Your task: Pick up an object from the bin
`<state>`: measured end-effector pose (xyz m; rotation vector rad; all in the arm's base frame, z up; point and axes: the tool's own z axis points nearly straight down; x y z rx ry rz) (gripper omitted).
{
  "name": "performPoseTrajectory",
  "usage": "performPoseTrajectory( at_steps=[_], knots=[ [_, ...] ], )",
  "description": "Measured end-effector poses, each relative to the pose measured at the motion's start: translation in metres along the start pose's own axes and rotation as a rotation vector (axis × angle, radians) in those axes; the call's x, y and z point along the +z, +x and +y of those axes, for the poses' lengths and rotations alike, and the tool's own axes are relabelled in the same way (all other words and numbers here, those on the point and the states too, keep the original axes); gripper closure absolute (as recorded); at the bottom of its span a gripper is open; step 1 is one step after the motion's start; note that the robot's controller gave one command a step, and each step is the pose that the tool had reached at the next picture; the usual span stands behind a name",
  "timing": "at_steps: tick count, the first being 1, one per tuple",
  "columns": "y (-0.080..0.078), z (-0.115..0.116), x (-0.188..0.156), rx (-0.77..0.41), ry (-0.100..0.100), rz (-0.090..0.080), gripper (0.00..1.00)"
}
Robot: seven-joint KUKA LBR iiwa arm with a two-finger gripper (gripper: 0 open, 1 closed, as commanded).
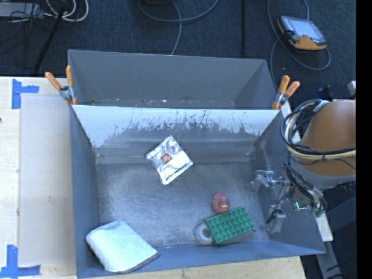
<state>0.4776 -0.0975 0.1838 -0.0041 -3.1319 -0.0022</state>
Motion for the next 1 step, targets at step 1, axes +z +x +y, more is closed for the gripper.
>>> performPoseTrajectory(
  at_steps=[1],
  knots=[
    [-0.0012, 0.034, 0.1155, -0.032, 0.002, -0.02, 0.0]
  ],
)
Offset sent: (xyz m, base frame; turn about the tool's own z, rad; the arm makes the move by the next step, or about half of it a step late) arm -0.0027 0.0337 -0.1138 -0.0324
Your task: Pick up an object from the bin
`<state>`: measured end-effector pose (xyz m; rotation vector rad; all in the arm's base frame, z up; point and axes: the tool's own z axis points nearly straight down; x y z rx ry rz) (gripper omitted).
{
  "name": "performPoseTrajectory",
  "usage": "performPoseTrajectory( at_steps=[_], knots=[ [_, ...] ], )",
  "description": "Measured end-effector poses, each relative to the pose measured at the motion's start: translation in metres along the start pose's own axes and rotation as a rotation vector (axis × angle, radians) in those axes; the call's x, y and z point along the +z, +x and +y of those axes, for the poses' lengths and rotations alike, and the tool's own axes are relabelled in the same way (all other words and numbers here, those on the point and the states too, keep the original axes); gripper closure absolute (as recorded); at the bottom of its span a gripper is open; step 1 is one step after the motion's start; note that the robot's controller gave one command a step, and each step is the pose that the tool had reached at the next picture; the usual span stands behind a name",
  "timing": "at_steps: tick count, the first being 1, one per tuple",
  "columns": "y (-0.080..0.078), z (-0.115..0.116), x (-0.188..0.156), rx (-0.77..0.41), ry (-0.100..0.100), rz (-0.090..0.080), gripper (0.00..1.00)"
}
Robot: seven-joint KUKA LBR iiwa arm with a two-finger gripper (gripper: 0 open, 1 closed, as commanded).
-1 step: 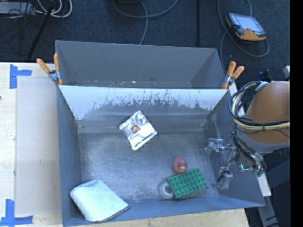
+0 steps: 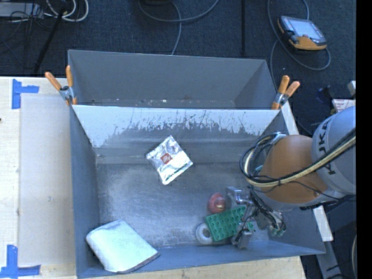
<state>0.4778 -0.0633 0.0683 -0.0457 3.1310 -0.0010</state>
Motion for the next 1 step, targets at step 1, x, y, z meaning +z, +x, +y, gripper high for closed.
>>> performPoseTrajectory(
  at_steps=[1],
  knots=[
    [0.006, 0.0167, -0.0322, -0.072, -0.001, 0.008, 0.0]
  ],
)
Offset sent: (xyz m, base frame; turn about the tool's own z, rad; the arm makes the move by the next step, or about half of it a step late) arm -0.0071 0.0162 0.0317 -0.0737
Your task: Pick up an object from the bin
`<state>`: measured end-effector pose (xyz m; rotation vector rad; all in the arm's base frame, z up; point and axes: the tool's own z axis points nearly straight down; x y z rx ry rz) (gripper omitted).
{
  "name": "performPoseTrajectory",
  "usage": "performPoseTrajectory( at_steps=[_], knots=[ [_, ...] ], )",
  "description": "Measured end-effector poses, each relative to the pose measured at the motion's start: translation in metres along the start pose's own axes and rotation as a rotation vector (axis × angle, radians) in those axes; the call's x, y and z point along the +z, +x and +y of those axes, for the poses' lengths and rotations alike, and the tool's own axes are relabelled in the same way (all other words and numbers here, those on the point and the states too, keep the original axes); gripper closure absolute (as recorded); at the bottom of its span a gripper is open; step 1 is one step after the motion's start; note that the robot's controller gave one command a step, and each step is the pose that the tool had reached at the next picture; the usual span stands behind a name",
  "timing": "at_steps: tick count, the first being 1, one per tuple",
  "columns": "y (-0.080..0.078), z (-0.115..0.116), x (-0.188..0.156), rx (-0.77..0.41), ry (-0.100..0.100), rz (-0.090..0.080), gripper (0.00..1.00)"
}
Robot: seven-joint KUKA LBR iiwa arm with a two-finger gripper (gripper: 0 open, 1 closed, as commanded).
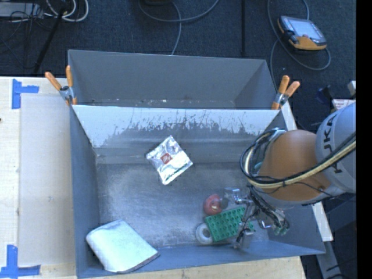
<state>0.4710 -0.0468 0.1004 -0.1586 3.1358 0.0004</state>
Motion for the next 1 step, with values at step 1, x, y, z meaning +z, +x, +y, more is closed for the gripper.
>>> performPoseTrajectory(
  at_steps=[1],
  knots=[
    [-0.0112, -0.003, -0.0043, 0.014, 0.0, 0.001, 0.0]
  ],
)
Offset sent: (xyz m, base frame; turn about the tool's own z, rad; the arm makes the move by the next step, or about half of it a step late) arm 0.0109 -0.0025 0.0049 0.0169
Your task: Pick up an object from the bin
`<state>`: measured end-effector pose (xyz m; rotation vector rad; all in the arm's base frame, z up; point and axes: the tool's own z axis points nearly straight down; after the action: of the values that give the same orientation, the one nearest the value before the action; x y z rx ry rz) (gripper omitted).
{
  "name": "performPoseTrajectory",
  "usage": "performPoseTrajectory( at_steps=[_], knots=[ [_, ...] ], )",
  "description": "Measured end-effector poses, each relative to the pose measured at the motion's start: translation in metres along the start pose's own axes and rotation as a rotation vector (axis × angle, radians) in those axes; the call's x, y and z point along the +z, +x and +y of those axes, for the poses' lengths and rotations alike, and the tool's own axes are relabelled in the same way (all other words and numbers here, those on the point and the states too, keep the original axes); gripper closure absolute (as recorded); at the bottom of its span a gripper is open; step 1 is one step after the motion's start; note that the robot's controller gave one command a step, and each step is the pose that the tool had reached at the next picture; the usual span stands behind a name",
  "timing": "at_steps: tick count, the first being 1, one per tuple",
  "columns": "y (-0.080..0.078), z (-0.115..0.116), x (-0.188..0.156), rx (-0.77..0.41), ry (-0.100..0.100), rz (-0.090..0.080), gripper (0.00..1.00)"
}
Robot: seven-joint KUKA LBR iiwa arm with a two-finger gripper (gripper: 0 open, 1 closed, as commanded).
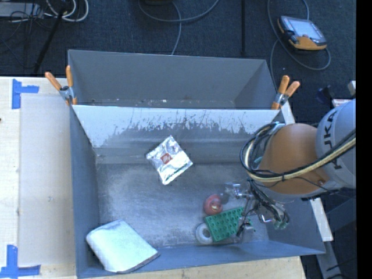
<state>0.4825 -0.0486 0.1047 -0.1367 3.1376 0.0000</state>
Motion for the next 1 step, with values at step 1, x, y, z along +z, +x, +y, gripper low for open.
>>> performPoseTrajectory(
  at_steps=[1],
  knots=[
    [0.0037, -0.0001, 0.0344, -0.013, 0.002, -0.01, 0.0]
  ],
)
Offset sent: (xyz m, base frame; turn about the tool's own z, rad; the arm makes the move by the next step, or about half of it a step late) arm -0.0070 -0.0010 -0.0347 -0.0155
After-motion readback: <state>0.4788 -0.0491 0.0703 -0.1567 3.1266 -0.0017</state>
